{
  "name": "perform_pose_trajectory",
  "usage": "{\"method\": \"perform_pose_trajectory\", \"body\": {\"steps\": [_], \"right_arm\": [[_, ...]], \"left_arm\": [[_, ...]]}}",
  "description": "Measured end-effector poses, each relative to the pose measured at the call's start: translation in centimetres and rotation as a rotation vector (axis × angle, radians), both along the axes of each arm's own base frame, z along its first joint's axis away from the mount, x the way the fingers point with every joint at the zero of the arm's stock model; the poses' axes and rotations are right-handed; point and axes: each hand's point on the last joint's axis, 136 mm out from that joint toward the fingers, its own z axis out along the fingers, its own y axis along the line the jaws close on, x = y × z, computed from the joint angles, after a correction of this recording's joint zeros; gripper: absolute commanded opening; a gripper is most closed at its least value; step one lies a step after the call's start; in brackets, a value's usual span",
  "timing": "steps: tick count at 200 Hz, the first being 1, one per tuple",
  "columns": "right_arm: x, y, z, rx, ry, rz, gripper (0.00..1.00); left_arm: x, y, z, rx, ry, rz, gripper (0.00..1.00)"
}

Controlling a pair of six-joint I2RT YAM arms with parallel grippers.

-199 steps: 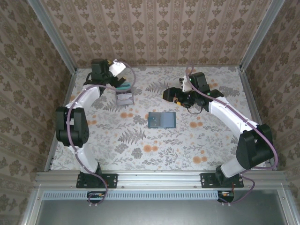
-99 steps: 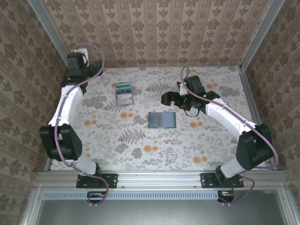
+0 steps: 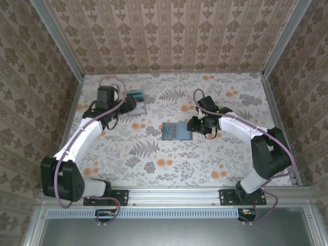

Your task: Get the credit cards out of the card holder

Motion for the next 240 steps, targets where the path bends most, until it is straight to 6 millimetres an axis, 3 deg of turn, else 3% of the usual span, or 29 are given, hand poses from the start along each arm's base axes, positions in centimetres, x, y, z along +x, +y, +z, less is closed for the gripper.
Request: {"method": "perform_pose_trajectory", "body": {"steps": [44, 81, 134, 240], "right_arm": [[0.0, -0.1, -2.8, -0.023, 0.047, -0.005, 0.04], [0.0, -0.2, -4.5, -0.042, 0.076, -0.005, 0.0], [1.1, -0.2, -5.0, -0.069, 0.067, -0.007, 0.0], [1.5, -0.3, -5.6, -0.089, 0.063, 0.003, 0.0]], "left_arm": [[-6.4, -6.0, -6.0, -0.017, 0.173, -0.103, 0.67], [-8.4, -10.0, -8.6, 0.0, 0.244, -0.178, 0.63], [-7.6, -13.4, -11.3, -0.01, 0.315, -0.219, 0.62], [-6.9, -16.7, -12.9, -0.056, 0.391, -0.289, 0.54]]}}
